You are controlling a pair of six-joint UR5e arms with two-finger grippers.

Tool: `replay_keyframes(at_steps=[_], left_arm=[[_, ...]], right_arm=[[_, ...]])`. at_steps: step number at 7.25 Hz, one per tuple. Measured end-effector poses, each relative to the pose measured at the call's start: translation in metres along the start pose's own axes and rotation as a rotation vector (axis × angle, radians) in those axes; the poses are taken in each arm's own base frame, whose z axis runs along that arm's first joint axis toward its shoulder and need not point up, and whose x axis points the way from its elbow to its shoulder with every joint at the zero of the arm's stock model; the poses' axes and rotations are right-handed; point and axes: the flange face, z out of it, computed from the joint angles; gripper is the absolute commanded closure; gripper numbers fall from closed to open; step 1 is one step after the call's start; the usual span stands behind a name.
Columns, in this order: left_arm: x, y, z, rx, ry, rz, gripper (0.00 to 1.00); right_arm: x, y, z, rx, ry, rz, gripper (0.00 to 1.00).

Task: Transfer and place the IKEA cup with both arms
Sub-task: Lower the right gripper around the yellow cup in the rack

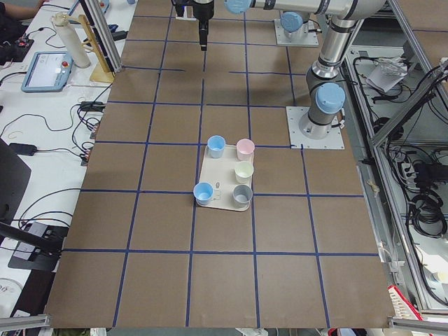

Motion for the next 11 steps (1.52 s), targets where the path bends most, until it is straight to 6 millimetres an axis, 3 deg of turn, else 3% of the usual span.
replay_keyframes(at_steps=[5, 11], left_arm=[[-0.003, 0.001, 0.0, 0.001, -0.003, -0.004, 0.0], [-0.001, 0.002, 0.0, 0.001, -0.001, 0.008, 0.0]], right_arm=[[-0.004, -0.005, 0.034, -0.012, -0.008, -0.012, 0.0], [-0.003, -0.011, 0.052, -0.018, -0.013, -0.017, 0.0]])
